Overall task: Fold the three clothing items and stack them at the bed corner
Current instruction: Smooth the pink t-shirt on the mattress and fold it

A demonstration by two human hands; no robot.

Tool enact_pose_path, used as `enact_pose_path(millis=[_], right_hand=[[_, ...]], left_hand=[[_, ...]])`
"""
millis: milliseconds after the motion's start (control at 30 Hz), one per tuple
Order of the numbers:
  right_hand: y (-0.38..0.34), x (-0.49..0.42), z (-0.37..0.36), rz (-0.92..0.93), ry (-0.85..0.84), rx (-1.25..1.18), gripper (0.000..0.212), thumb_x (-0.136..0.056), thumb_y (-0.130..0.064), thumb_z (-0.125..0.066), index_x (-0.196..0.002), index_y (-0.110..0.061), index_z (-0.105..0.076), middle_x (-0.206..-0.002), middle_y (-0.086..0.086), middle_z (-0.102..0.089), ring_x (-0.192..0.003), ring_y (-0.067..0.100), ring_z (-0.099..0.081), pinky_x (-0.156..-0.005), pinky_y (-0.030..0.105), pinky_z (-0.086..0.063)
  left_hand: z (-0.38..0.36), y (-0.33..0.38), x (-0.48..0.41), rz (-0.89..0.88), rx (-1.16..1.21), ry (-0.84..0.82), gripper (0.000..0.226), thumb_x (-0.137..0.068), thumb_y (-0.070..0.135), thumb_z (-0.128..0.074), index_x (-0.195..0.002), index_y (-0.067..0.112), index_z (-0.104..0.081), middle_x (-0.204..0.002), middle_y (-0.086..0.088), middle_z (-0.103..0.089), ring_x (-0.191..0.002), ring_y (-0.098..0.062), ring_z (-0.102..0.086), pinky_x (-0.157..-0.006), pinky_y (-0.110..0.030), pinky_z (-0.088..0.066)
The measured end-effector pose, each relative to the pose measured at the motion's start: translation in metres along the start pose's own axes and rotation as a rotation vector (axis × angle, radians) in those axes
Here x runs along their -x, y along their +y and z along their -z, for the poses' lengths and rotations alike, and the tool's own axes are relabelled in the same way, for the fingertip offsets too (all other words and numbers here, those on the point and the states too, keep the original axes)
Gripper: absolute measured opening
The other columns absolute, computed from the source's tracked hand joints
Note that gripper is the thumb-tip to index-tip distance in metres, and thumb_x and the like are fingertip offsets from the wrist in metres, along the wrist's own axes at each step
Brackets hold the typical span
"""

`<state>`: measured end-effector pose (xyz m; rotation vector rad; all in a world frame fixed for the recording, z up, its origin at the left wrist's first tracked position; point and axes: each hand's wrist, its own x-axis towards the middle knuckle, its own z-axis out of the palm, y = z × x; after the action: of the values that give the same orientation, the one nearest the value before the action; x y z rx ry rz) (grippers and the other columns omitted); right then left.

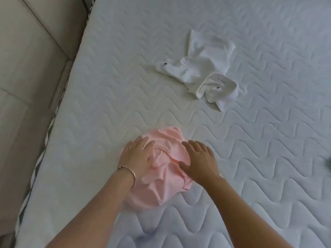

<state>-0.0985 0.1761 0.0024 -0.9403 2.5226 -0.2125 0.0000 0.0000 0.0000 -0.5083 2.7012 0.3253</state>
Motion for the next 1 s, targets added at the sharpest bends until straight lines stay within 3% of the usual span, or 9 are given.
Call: enact_pose_path(millis=[133,200,300,433,567,667,733,900,1000], right_hand=[[0.008,-0.023,-0.044,0.073,-0.106,-0.035,0.048,-0.090,-0.046,-0.048,-0.135,-0.035,-0.039,-0.137,-0.007,-0.042,-0.127,0.017,-0.034,-0.104,0.033,-0.027],[0.010,-0.026,-0.063,0.093,-0.122,-0.068,0.038,-0.092,-0.039,-0.048,-0.130,-0.035,-0.048,-0.131,-0.005,-0.047,-0.122,0.019,-0.039,-0.098,0.032,-0.030],[0.014,-0.030,-0.078,0.086,-0.061,-0.121,0.028,-0.095,-0.028,-0.044,-0.118,-0.031,-0.061,-0.118,-0.003,-0.055,-0.113,0.020,-0.046,-0.088,0.031,-0.033],[0.016,-0.036,-0.072,0.103,0.085,-0.205,0.020,-0.089,-0.019,-0.053,-0.099,-0.025,-0.070,-0.101,0.000,-0.062,-0.097,0.025,-0.055,-0.077,0.034,-0.039],[0.017,-0.033,-0.035,0.142,0.104,-0.234,0.021,-0.082,-0.023,-0.050,-0.093,-0.022,-0.068,-0.100,0.000,-0.058,-0.092,0.023,-0.053,-0.076,0.032,-0.038],[0.012,-0.026,-0.007,0.118,0.230,-0.206,0.013,-0.073,-0.018,-0.052,-0.076,-0.019,-0.065,-0.089,0.002,-0.055,-0.079,0.025,-0.054,-0.065,0.030,-0.035],[0.003,-0.020,0.011,0.120,0.290,-0.152,0.011,-0.072,-0.015,-0.053,-0.071,-0.019,-0.063,-0.087,0.003,-0.055,-0.075,0.025,-0.054,-0.062,0.030,-0.033],[-0.028,0.003,0.067,0.127,0.301,-0.012,0.022,-0.087,-0.013,-0.047,-0.093,-0.020,-0.067,-0.086,0.003,-0.058,-0.079,0.026,-0.057,-0.075,0.033,-0.040],[-0.049,0.026,0.102,0.061,0.210,0.147,0.030,-0.087,-0.016,-0.041,-0.112,-0.022,-0.057,-0.106,-0.005,-0.060,-0.097,0.020,-0.057,-0.094,0.033,-0.035]], left_hand=[[-0.038,-0.005,-0.038,-0.003,-0.023,-0.036,0.047,-0.096,0.027,-0.024,-0.143,0.027,-0.023,-0.153,0.004,-0.016,-0.141,-0.015,-0.009,-0.113,-0.031,-0.010],[-0.051,-0.005,-0.049,-0.035,-0.021,-0.043,0.054,-0.088,0.036,-0.016,-0.135,0.024,-0.040,-0.145,-0.002,-0.036,-0.135,-0.020,-0.029,-0.109,-0.034,-0.023],[-0.056,-0.005,-0.064,-0.091,-0.068,0.074,0.046,-0.073,0.035,-0.030,-0.098,0.025,-0.068,-0.100,0.001,-0.069,-0.091,-0.021,-0.065,-0.077,-0.033,-0.052],[-0.052,0.002,-0.077,-0.119,-0.012,0.021,0.024,-0.088,0.020,-0.045,-0.105,0.016,-0.061,-0.109,-0.005,-0.060,-0.104,-0.028,-0.055,-0.088,-0.035,-0.039],[-0.019,0.010,-0.073,-0.075,0.138,0.056,0.036,-0.088,0.025,-0.030,-0.100,0.003,-0.057,-0.099,-0.019,-0.060,-0.088,-0.039,-0.059,-0.072,-0.042,-0.044],[0.019,0.008,-0.062,-0.020,0.201,0.116,0.035,-0.096,0.019,-0.031,-0.128,0.015,-0.044,-0.115,-0.013,-0.053,-0.098,-0.036,-0.055,-0.079,-0.042,-0.044],[0.053,0.006,-0.045,-0.041,0.212,0.186,0.043,-0.093,0.023,-0.027,-0.132,0.024,-0.045,-0.110,-0.012,-0.054,-0.096,-0.036,-0.056,-0.081,-0.041,-0.045],[0.138,0.002,-0.001,-0.040,0.325,0.478,0.043,-0.077,0.025,-0.030,-0.095,0.009,-0.066,-0.083,-0.016,-0.062,-0.079,-0.035,-0.058,-0.071,-0.034,-0.042],[0.186,0.006,0.038,-0.027,0.427,0.639,0.036,-0.080,0.020,-0.034,-0.086,0.007,-0.067,-0.071,-0.007,-0.062,-0.067,-0.023,-0.055,-0.064,-0.028,-0.041]])
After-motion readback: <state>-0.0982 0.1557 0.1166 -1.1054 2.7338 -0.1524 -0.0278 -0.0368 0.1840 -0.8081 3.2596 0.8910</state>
